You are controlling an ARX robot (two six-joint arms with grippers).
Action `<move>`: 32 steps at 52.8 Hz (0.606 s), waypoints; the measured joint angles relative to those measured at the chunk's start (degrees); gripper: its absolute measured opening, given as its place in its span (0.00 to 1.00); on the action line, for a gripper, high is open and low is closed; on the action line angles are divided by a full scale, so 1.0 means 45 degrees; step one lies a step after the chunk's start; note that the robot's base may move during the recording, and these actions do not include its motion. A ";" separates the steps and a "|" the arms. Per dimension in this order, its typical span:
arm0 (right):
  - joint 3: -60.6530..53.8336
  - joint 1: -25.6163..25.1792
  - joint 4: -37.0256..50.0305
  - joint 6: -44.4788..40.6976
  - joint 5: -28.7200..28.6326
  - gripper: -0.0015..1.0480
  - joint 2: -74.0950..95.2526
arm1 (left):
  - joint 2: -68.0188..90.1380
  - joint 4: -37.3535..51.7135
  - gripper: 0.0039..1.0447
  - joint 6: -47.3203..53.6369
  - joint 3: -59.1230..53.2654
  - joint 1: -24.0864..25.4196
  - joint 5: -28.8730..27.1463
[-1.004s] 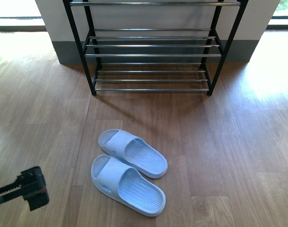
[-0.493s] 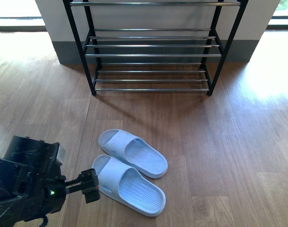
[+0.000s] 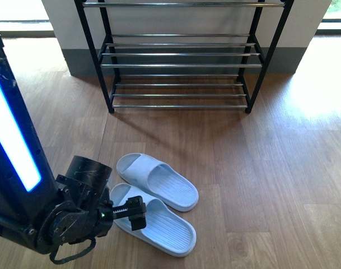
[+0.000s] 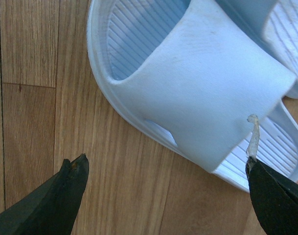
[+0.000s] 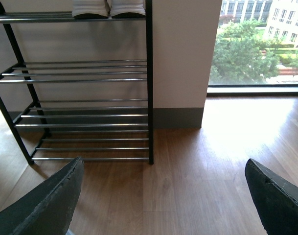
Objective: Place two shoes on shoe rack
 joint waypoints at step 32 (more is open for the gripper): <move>0.0000 0.0000 0.0000 0.0000 0.0000 0.91 0.0000 | 0.1156 -0.0393 0.91 -0.0107 0.1224 0.0087 0.0656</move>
